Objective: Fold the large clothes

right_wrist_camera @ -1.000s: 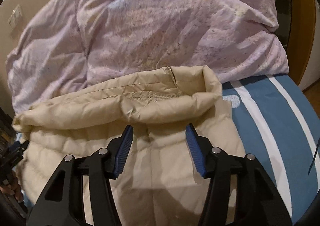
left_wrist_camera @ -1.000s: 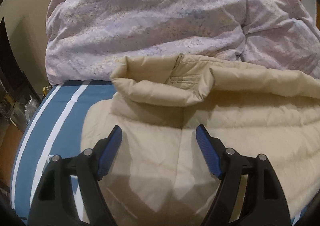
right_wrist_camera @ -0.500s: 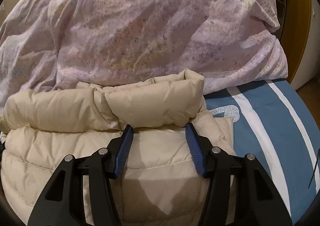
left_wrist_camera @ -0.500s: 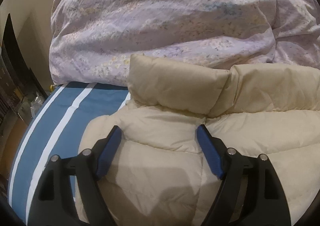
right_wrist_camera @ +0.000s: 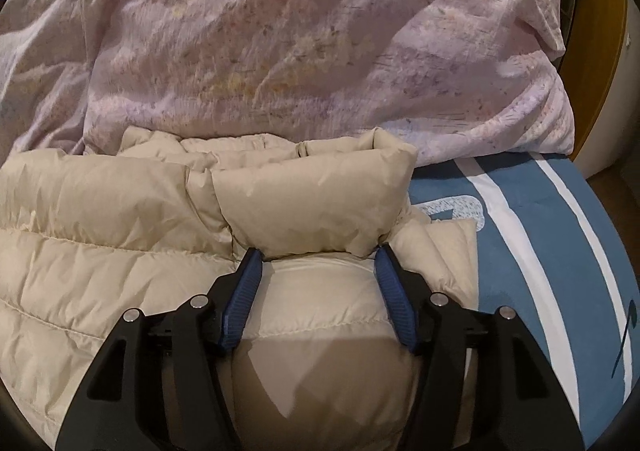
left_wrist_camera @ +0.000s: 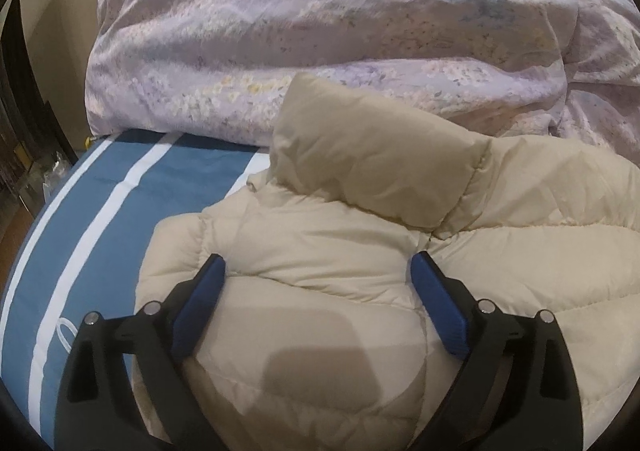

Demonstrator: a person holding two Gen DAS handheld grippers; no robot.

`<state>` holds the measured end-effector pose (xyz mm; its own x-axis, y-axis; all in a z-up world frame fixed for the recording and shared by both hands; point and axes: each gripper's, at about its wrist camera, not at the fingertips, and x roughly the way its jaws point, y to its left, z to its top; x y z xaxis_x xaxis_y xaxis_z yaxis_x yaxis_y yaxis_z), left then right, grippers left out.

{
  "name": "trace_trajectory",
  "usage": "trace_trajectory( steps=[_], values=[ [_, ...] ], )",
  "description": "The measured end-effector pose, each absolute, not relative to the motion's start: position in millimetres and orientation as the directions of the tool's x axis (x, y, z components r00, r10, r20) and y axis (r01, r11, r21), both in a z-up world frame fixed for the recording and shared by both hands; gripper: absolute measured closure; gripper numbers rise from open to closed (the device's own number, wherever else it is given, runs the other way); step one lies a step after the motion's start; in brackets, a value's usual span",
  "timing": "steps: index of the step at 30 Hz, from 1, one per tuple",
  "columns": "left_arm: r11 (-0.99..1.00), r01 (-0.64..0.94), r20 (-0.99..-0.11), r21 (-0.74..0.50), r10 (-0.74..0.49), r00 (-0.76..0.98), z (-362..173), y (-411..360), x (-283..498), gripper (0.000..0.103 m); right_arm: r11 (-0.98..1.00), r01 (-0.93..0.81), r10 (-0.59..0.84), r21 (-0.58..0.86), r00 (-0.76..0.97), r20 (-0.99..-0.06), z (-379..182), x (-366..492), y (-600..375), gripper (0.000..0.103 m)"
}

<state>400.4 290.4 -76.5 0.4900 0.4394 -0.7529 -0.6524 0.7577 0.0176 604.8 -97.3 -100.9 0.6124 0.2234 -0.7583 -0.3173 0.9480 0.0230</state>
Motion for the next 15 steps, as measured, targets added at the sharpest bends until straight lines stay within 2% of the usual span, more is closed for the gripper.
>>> trace_trajectory(
  steps=[15],
  values=[
    [0.751,-0.661,-0.77,-0.002,0.421,0.48,-80,298,401,0.003,0.946,-0.325,0.211,0.002,0.61,-0.764,-108,604,-78,0.039]
  ],
)
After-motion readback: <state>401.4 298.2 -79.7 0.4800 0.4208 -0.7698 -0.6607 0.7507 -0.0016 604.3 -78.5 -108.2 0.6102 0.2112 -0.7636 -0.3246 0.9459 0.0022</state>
